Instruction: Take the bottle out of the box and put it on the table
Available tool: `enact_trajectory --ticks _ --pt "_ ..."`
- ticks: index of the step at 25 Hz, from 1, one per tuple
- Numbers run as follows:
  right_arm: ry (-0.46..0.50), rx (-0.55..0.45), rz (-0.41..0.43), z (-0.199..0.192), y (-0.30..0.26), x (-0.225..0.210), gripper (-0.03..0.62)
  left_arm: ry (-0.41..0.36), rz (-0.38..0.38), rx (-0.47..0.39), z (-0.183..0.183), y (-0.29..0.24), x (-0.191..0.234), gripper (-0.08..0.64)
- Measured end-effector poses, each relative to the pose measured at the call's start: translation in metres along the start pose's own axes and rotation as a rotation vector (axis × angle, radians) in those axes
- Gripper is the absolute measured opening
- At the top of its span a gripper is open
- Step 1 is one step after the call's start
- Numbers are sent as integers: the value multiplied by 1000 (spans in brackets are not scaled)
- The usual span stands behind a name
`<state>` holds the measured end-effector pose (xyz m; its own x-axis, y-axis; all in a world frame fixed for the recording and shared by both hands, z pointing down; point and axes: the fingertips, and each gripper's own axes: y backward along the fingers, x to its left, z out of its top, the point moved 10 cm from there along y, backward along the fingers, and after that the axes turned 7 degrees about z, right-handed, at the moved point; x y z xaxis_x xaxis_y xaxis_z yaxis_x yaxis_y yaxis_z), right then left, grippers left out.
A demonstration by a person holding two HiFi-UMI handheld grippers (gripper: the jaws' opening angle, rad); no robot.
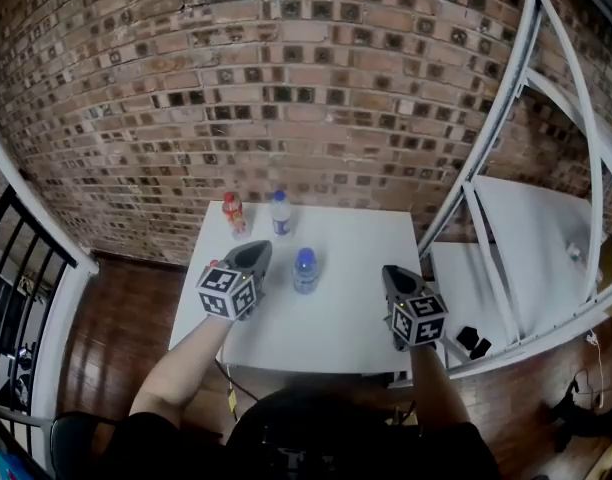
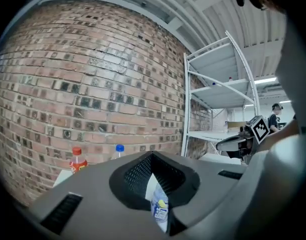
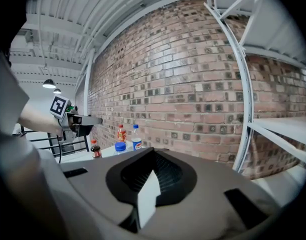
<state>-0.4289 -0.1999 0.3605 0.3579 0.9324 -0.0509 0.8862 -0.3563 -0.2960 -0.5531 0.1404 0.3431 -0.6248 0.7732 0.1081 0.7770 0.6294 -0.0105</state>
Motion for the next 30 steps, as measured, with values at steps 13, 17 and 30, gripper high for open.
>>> enact_trajectory --ticks 13,17,30 --pt "-87 -188 56 6 41 8 3 -91 -66 -65 15 67 1 3" --pt "-170 -262 19 0 58 19 2 -81 -16 -100 15 98 1 3" --pt "-142 -248 3 -10 54 32 2 -13 68 -118 3 131 -3 3"
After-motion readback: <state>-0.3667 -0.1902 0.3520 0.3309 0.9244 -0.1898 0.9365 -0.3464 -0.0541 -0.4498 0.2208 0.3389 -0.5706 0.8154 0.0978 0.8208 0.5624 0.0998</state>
